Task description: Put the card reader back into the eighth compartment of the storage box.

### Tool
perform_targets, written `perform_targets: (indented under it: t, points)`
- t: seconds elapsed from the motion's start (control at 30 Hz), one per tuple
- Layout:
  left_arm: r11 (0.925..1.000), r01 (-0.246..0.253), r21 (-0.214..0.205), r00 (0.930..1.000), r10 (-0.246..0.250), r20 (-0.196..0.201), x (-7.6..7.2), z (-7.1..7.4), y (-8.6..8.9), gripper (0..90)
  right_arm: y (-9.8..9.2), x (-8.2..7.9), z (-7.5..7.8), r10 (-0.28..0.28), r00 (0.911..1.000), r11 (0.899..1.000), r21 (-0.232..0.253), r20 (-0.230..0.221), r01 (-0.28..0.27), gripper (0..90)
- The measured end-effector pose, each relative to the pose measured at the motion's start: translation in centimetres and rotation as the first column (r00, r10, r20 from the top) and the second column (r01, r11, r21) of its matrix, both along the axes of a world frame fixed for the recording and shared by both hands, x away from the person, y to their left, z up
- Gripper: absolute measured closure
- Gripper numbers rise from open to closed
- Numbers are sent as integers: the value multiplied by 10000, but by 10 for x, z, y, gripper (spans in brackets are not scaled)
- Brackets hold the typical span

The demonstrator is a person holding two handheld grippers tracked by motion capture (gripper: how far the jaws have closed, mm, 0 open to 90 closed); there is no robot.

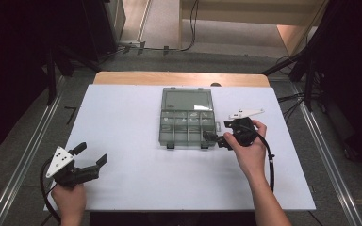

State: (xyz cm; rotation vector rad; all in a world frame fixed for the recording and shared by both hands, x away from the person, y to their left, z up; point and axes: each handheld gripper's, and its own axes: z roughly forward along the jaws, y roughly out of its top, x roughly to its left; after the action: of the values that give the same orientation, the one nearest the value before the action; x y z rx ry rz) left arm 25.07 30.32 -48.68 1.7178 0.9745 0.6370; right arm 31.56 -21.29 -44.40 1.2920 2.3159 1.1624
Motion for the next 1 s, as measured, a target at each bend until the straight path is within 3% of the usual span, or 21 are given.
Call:
perform_targets:
  t: [0.13, 0.2, 0.3, 0.57, 1.0]
  points:
    - [10000, 6, 28, 10000, -6, -1, 0, 0, 0, 86, -7, -9, 2, -376, 9979, 9993, 22, 527, 375, 71]
    - [10000, 15, 14, 10000, -15, 6, 0, 0, 0, 86, -10, -12, 3, -376, 9974, 9993, 115, 611, 370, 0]
    - [10000, 10, 12, 10000, -10, 2, 0, 0, 0, 86, -15, -17, 4, -155, 9968, 9989, 451, 785, 120, 0]
    - [10000, 17, 17, 10000, -17, 0, 0, 0, 0, 86, -27, -30, 5, -278, 9902, 9977, 647, 1370, 190, 0]
    - [10000, 11, 21, 10000, -11, -4, 0, 0, 0, 86, -50, -49, 0, -612, 9815, 9952, 869, 1812, 460, 0]
